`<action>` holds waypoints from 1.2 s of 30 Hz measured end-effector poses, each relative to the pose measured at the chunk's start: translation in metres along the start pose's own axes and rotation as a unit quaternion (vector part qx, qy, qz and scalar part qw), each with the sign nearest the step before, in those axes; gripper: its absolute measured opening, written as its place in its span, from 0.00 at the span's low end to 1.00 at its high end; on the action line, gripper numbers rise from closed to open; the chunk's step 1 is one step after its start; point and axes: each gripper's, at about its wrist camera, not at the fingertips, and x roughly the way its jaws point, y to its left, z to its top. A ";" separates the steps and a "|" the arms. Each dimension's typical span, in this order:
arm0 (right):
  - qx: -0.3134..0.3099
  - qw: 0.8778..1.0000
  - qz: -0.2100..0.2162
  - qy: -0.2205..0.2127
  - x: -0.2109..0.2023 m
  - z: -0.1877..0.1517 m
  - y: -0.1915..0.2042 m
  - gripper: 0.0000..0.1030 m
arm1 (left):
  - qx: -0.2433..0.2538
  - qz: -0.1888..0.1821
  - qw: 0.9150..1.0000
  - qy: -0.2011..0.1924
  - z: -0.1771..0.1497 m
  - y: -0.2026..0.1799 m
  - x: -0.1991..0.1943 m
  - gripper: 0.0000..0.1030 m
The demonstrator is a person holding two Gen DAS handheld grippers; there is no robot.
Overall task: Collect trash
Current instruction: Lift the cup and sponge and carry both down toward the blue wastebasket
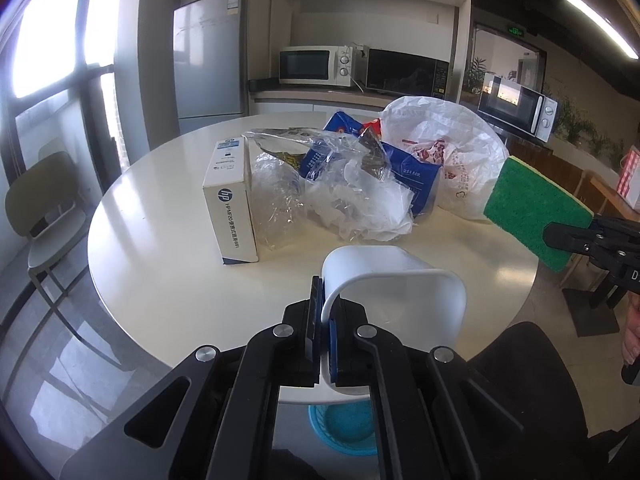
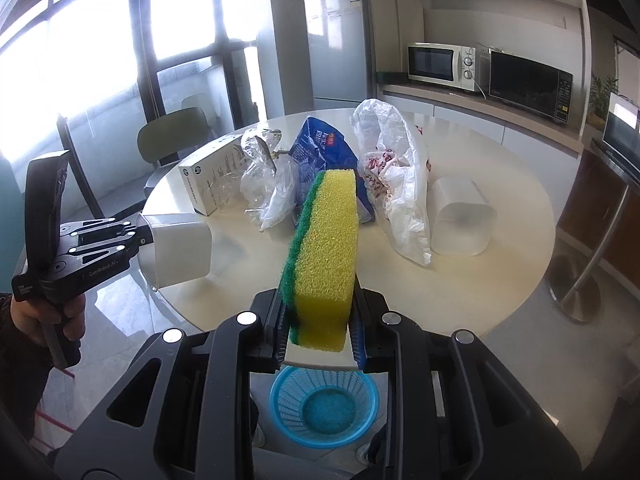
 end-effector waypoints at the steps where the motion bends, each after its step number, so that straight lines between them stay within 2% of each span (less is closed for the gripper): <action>1: -0.001 1.000 0.002 0.000 -0.002 0.000 0.000 0.23 | -0.001 -0.003 1.000 -0.002 0.000 -0.001 -0.003 0.02; 16: -0.040 0.996 0.076 0.040 -0.050 -0.022 0.020 0.23 | -0.007 -0.052 0.999 -0.004 -0.026 -0.022 -0.068 0.02; 22: -0.062 0.990 0.108 0.066 -0.064 -0.037 0.033 0.23 | -0.013 -0.068 0.998 0.011 -0.043 -0.031 -0.082 0.02; 28: -0.063 0.985 0.127 0.095 -0.059 -0.056 0.039 0.23 | -0.029 -0.077 0.996 0.039 -0.063 -0.036 -0.070 0.02; 36: -0.038 0.979 0.128 0.152 -0.020 -0.088 0.032 0.23 | -0.046 -0.088 0.990 0.101 -0.088 -0.037 -0.024 0.02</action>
